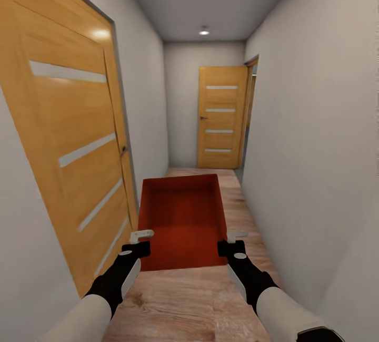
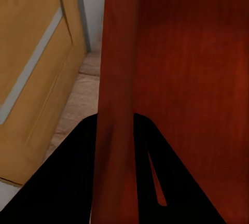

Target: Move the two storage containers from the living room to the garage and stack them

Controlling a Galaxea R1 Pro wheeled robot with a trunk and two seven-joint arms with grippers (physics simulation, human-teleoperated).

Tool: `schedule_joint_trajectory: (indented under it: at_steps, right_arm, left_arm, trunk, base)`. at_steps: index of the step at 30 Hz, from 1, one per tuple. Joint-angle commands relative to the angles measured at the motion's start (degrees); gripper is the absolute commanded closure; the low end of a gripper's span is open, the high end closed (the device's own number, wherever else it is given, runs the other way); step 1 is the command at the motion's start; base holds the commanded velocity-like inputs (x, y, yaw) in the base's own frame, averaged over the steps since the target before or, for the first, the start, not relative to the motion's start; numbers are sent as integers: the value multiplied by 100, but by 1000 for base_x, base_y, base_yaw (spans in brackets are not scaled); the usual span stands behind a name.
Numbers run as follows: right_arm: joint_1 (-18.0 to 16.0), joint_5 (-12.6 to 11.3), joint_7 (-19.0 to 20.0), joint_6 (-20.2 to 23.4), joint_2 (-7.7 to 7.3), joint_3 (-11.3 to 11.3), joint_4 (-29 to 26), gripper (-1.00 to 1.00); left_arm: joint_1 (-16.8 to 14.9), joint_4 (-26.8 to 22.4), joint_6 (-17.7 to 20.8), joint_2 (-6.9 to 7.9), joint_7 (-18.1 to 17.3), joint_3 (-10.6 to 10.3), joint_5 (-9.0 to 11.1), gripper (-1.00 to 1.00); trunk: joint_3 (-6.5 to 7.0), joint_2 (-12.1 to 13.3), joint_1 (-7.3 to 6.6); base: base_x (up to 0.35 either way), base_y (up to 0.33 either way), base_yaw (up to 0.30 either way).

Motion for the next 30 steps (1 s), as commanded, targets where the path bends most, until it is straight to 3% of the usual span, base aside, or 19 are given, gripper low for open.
schedule_joint_trajectory:
  at_steps: [1,9,30]
  right_arm:
    - [-9,129,-88,14,-5,-380,-30,100]
    - [-9,129,-88,15,-5,-382,-30,100]
    - [-9,129,-88,7,-5,-378,-30,100]
  left_arm:
    - [2,-2,45,7,176,443,26,100]
    - [2,-15,45,7,176,444,26,100]
    - [2,29,45,8,185,443,26,100]
  trunk:
    - [-5,-7,6]
    - [-5,-7,6]
    - [-5,-7,6]
  base:
    - [323,0,-229]
    - [323,0,-185]
    - [323,0,-6]
